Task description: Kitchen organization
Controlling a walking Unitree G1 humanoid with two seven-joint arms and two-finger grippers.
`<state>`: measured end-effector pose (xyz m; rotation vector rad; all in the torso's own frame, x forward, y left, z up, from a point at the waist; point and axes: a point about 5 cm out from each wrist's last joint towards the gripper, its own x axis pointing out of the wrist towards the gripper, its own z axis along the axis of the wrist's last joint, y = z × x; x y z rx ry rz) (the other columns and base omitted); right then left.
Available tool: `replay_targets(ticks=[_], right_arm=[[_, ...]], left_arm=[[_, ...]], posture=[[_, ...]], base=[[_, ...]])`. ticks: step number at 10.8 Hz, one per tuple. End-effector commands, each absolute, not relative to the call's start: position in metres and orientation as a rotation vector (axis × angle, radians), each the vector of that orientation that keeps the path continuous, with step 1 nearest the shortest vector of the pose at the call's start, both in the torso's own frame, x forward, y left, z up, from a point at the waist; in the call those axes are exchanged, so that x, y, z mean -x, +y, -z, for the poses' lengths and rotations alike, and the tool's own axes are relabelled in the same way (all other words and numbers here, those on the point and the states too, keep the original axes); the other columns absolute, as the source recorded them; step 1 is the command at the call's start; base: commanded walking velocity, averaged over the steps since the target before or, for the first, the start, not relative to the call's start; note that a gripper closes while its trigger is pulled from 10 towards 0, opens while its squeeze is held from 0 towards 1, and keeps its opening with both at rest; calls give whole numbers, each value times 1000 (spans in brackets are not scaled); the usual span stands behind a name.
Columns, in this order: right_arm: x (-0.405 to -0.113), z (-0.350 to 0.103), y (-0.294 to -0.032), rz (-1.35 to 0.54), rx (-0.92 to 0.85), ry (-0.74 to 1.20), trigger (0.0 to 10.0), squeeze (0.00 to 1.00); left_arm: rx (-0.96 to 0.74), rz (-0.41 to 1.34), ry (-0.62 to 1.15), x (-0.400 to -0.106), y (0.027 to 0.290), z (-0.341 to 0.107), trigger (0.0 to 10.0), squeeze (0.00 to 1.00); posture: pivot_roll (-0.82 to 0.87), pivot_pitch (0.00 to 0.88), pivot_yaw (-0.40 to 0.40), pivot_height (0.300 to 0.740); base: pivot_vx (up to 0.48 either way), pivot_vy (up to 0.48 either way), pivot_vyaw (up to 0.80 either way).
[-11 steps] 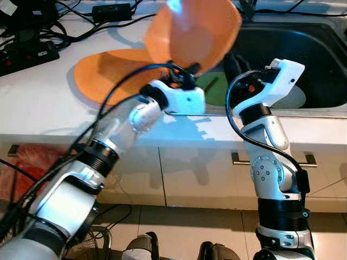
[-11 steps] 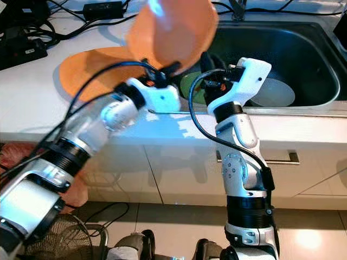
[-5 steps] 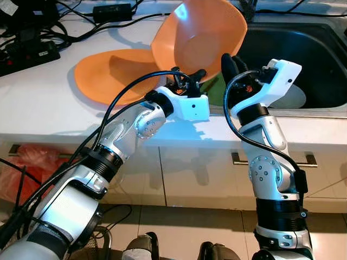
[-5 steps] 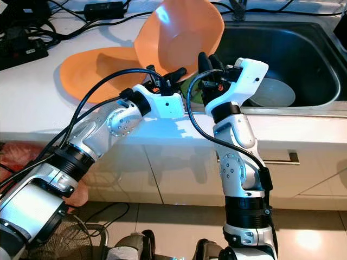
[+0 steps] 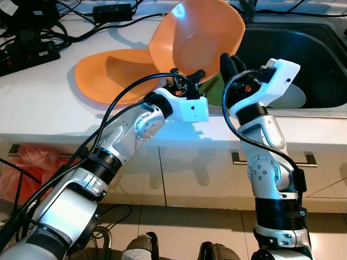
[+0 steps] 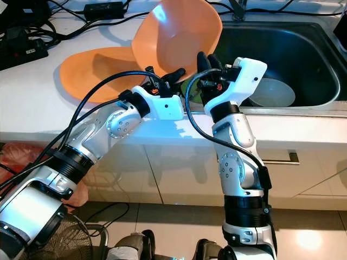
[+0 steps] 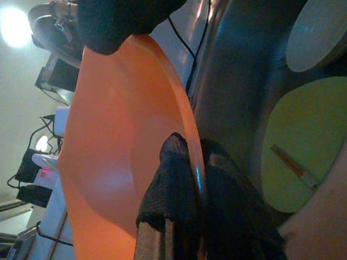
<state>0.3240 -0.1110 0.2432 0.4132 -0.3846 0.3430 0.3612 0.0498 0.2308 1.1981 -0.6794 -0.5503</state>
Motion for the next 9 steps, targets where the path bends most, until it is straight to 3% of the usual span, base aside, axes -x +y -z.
replay_targets(ticks=[1, 2, 3, 9], right_arm=[[-328, -241, -109, -332, -419, -360, 10000, 1000], [-329, -241, -112, -312, -416, -366, 10000, 145], [-329, -243, -112, -310, -417, -375, 10000, 0], [-324, -265, -129, -240, -526, -531, 10000, 0]], left_arm=[[-1172, 551, -803, -351, 38, -247, 10000, 0], [-1171, 544, -803, -352, 39, -248, 10000, 0], [-1172, 539, -803, -353, 39, -248, 10000, 0], [-1169, 514, -796, -356, 42, -249, 10000, 0]], posture=[[59, 151, 36, 740], [60, 153, 37, 740], [59, 155, 36, 740], [55, 160, 35, 740]], base=[[0, 0, 0], [0, 0, 0], [0, 0, 0], [0, 0, 0]])
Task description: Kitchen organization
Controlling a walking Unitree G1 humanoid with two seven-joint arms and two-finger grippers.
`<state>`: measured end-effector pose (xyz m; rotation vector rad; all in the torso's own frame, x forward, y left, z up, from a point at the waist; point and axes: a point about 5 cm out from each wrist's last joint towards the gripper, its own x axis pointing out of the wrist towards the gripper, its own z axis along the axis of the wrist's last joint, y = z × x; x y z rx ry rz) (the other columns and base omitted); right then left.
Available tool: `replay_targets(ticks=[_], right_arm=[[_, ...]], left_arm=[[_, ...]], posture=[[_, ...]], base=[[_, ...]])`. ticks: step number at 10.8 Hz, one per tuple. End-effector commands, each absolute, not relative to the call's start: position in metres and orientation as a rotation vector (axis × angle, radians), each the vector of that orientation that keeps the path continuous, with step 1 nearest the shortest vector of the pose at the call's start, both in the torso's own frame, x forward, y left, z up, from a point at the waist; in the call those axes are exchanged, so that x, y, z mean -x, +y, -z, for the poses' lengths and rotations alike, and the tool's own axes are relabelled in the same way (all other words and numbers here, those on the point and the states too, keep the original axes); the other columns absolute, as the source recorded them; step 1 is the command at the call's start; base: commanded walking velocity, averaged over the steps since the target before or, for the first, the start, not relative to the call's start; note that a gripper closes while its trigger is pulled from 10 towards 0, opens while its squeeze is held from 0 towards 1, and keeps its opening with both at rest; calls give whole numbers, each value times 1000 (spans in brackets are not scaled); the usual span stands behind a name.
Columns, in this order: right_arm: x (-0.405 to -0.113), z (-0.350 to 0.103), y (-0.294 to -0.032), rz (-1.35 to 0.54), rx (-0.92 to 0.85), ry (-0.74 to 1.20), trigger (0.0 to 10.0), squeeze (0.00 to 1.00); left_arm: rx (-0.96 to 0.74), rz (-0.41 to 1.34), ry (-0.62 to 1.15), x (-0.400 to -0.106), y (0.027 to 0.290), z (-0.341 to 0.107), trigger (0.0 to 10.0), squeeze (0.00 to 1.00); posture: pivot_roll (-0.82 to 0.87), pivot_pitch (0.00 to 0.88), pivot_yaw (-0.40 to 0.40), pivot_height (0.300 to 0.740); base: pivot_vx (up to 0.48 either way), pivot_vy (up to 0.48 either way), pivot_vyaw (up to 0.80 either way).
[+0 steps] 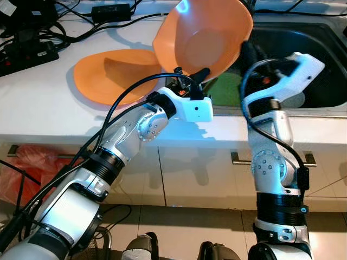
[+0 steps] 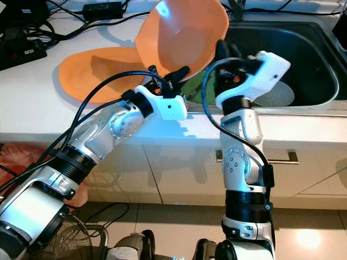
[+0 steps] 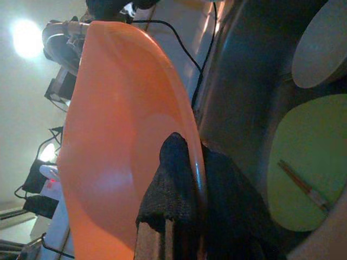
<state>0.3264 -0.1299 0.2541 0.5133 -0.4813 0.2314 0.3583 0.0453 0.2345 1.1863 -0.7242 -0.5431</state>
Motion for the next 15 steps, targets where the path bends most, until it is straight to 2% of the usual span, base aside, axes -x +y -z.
replay_targets(ticks=[1, 10, 15], right_arm=[[-325, -263, -129, -235, -516, -516, 10000, 0], [-334, -238, -109, -306, -506, -385, 10000, 0], [-340, -235, -104, -304, -526, -363, 10000, 0]], left_arm=[[-1169, 514, -797, -356, 42, -250, 10000, 0], [-1159, 509, -815, -353, 42, -251, 10000, 0], [-1137, 606, -868, -339, 35, -243, 10000, 0]], posture=[[56, 160, 34, 740], [83, 156, 25, 740], [92, 148, 25, 740]], base=[[0, 0, 0], [0, 0, 0], [0, 0, 0]])
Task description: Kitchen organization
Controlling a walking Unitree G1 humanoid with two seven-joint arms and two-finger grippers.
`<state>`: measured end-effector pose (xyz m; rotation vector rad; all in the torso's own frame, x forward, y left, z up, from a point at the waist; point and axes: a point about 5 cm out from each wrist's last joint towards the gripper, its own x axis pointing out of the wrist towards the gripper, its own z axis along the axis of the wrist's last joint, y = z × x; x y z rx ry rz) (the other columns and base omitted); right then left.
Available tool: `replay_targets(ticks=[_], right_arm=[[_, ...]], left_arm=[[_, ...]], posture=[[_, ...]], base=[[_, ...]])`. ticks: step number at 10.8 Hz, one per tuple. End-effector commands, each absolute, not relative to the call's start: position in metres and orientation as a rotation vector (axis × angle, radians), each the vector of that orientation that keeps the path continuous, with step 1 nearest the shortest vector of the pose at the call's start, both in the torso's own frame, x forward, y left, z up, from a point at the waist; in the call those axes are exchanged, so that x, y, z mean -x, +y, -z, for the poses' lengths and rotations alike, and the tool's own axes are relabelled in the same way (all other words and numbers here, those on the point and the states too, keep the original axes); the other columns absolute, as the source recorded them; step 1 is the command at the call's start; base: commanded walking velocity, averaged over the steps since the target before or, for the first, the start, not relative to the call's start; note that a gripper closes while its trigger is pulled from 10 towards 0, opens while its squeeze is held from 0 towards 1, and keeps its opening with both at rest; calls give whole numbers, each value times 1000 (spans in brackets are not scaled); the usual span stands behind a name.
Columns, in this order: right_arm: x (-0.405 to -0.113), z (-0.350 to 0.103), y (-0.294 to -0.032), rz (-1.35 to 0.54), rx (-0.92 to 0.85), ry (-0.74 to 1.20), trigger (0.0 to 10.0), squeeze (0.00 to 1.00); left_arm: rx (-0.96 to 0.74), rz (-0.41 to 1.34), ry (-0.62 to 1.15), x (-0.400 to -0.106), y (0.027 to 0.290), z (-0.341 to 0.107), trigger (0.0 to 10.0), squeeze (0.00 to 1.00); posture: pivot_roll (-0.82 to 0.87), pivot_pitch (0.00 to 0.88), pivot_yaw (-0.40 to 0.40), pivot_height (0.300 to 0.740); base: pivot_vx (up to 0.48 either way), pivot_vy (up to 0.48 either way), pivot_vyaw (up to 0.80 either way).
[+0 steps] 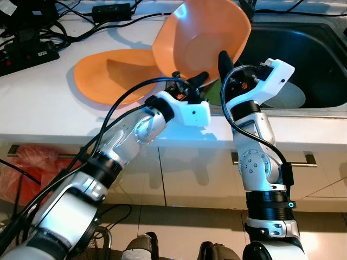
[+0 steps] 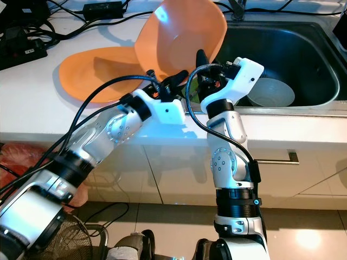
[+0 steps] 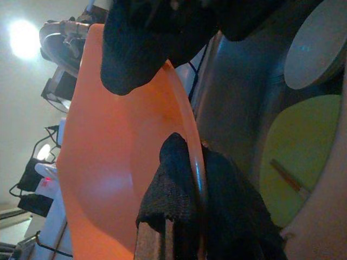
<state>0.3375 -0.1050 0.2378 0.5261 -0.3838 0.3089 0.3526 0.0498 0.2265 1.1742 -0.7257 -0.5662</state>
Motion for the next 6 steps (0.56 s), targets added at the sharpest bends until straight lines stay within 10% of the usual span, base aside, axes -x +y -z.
replay_targets(ticks=[1, 2, 3, 6], right_arm=[[-340, -235, -104, -302, -528, -363, 10000, 0], [-340, -234, -103, -300, -531, -363, 7176, 0], [-340, -234, -103, -299, -534, -363, 0, 0], [-340, -234, -104, -296, -532, -366, 0, 0]], left_arm=[[-1147, 604, -863, -339, 37, -242, 10000, 0], [-1159, 601, -852, -340, 39, -240, 10000, 0], [-1159, 603, -854, -340, 39, -240, 10000, 0], [-1164, 603, -853, -340, 38, -240, 10000, 0]], posture=[[93, 148, 26, 740], [93, 146, 27, 740], [93, 145, 27, 740], [89, 153, 28, 740]], base=[[0, 0, 0], [0, 0, 0], [0, 0, 0], [0, 0, 0]])
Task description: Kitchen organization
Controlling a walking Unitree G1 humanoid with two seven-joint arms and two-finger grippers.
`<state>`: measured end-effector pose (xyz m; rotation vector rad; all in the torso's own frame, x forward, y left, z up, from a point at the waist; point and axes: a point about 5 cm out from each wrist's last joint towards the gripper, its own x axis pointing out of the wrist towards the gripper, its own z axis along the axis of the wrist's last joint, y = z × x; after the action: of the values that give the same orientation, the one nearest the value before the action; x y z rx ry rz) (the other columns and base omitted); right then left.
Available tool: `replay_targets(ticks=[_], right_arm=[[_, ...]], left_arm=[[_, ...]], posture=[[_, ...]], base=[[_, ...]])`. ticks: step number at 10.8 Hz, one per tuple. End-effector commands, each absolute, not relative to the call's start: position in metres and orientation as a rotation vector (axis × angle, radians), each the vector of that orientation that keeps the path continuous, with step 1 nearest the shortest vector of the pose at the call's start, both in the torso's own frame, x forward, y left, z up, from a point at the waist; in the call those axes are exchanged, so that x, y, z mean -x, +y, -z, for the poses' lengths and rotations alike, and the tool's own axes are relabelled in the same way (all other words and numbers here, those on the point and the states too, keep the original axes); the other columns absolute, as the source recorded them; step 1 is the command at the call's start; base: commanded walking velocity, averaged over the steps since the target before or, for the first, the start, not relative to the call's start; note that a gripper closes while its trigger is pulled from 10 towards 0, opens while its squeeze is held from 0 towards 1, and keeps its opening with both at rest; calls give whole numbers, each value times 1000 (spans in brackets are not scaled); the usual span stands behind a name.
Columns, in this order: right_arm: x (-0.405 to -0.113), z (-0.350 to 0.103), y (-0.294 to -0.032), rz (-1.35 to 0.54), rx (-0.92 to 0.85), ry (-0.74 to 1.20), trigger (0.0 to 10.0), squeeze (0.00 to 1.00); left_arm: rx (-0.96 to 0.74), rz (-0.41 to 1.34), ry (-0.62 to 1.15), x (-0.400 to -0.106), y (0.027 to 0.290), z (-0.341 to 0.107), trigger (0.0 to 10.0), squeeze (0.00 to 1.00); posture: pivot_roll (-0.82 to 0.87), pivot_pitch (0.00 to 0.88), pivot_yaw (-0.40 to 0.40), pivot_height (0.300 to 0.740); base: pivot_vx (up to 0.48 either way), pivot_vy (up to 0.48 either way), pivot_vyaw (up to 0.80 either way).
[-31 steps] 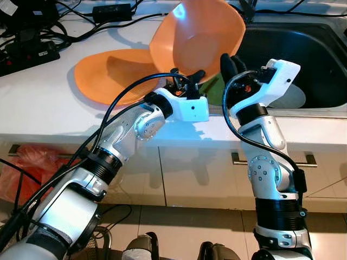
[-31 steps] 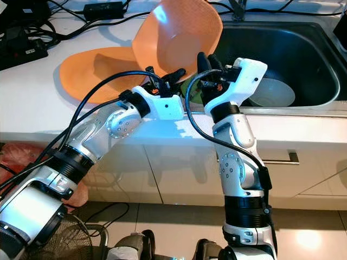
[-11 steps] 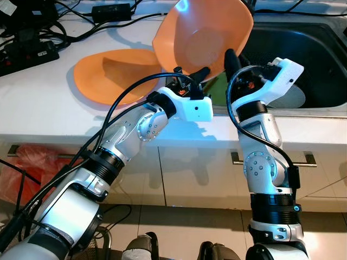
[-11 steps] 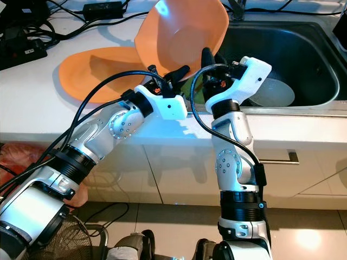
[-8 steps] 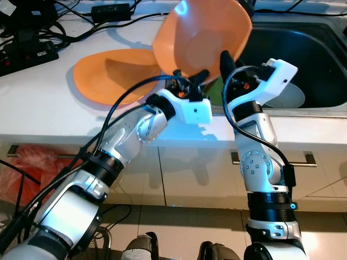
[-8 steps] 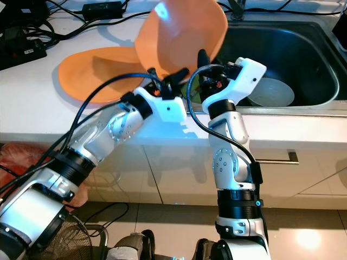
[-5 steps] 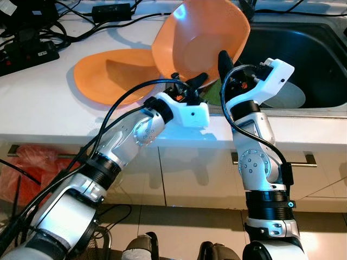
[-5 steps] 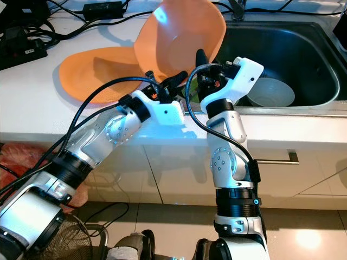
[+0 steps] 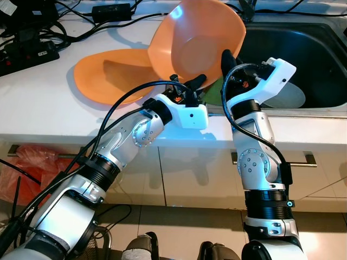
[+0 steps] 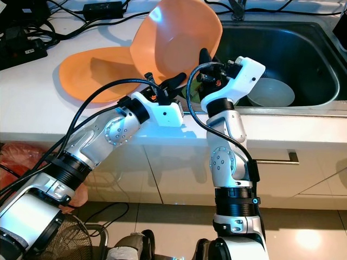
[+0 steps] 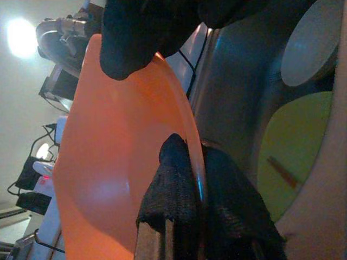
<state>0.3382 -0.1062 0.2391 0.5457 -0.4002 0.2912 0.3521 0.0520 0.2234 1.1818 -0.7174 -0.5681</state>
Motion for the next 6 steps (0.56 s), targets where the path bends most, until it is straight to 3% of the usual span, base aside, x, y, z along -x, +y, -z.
replay_targets(ticks=[1, 2, 5, 6], right_arm=[[-341, -234, -104, -296, -532, -366, 0, 0], [-341, -234, -104, -297, -531, -364, 0, 0], [-340, -233, -101, -313, -537, -351, 0, 0], [-340, -232, -100, -319, -537, -346, 0, 0]], left_arm=[[-1165, 602, -852, -340, 38, -240, 10000, 757], [-1165, 600, -849, -341, 39, -241, 10000, 1000], [-1185, 578, -857, -341, 41, -242, 10000, 1000], [-1208, 559, -864, -343, 42, -242, 10000, 0]], posture=[[90, 155, 28, 740], [93, 158, 26, 740], [94, 163, 26, 740], [92, 165, 26, 740]], base=[[0, 0, 0], [0, 0, 0], [0, 0, 0], [0, 0, 0]])
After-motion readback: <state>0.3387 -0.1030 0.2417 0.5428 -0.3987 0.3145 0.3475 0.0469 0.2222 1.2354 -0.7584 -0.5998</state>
